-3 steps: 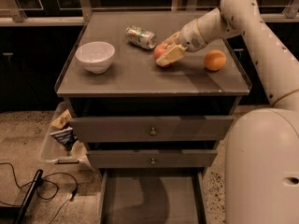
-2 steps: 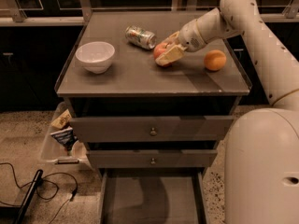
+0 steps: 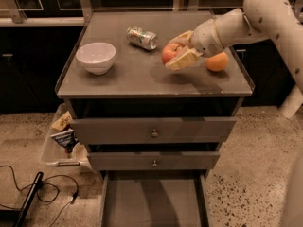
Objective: Place apple into bottom drawer
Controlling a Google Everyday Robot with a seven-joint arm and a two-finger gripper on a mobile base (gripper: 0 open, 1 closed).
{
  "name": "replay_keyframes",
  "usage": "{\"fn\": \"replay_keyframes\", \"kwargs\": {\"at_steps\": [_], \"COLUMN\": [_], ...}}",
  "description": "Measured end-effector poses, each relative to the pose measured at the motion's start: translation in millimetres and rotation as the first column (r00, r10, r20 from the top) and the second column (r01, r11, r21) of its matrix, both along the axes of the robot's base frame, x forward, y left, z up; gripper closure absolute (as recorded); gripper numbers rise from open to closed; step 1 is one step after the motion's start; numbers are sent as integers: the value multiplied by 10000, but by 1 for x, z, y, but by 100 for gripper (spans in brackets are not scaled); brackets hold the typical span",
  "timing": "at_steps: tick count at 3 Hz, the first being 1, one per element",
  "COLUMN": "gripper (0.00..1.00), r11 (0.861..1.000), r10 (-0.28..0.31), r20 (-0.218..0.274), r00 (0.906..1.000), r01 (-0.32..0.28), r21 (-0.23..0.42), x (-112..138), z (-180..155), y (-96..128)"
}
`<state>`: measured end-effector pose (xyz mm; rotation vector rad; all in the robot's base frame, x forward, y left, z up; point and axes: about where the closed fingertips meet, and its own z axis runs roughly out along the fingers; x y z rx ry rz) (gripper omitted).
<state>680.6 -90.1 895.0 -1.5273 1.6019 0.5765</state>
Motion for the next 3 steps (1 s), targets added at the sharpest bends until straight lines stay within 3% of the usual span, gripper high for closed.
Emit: {"fn": "replay_keyframes", "kwargs": {"at_steps": [1, 2, 3], "gripper": [100, 100, 100], "r11": [9990, 9976, 9961], "r10": [449, 674, 631], "r20": [683, 983, 960], "r00": [9967, 9929, 9934], "r01": [-451, -655, -568], "r21": [15, -221, -677], "x": [-55, -108, -158], "z": [7, -9, -39], "y": [-13, -31, -49]}}
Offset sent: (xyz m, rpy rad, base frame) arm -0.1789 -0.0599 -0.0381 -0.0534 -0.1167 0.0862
